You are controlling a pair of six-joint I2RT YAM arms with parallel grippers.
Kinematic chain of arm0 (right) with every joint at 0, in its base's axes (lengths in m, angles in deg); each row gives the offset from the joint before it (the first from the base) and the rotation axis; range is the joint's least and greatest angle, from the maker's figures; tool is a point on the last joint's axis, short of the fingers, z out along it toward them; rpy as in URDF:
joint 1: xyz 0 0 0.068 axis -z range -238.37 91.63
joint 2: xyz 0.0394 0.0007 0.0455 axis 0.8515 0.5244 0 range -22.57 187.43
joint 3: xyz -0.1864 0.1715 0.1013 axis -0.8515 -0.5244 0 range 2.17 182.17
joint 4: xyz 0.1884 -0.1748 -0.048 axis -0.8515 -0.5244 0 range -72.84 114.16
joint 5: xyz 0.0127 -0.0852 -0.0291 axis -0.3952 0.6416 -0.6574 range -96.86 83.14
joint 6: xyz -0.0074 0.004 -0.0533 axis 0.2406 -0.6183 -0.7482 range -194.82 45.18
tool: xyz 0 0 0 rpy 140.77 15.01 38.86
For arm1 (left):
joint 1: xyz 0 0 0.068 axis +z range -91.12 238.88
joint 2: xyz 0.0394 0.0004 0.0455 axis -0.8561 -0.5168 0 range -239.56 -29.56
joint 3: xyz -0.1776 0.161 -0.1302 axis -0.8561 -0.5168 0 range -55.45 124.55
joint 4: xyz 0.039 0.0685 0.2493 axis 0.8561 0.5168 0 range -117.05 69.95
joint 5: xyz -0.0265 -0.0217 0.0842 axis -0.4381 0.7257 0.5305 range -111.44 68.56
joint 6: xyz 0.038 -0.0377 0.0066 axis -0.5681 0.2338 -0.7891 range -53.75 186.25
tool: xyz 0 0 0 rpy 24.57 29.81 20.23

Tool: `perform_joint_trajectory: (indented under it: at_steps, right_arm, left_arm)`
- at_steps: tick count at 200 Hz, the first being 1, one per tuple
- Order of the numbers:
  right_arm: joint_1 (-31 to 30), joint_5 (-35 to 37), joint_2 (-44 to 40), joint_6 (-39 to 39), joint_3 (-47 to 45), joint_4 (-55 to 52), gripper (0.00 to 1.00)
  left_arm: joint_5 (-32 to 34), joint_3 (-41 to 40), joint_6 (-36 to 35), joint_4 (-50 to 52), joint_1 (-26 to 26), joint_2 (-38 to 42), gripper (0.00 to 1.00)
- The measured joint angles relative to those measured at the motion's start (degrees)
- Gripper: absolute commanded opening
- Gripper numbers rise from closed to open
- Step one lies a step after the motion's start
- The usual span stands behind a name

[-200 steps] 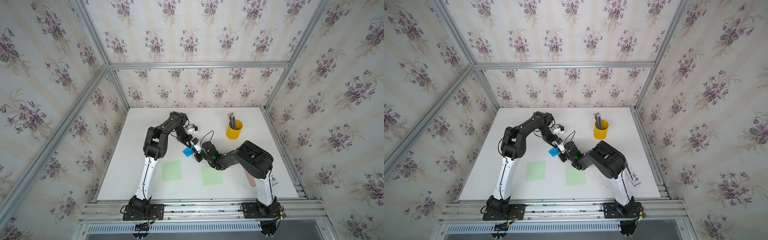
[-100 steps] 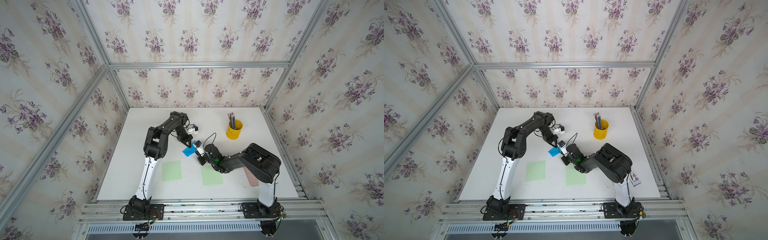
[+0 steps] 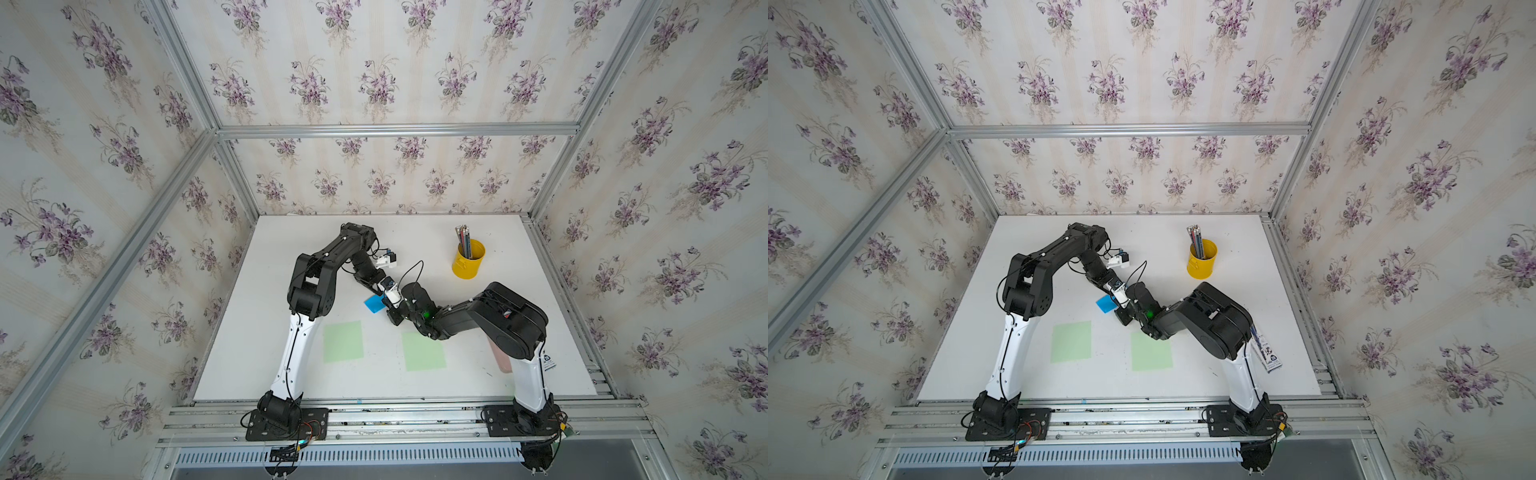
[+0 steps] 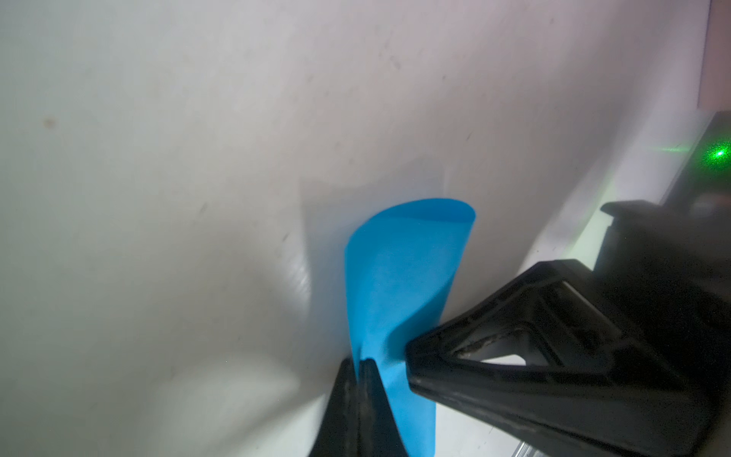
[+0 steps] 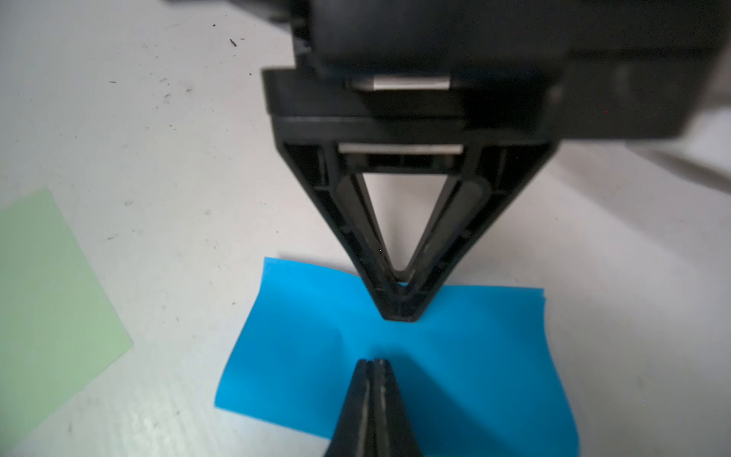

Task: Fold the square paper along the opposite sides
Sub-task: Smooth out the paper at the center of the board.

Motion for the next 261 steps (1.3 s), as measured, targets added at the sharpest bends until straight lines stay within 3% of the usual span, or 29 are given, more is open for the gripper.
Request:
perform_joint_trajectory:
  at_steps: [261]
  right_arm:
    - [-3.87, 1.29, 0.79, -0.81, -0.02, 2.60, 0.00]
  left_arm:
    - [-2.34, -4.11, 1.46, 0.42, 0.85, 1.22, 0.00]
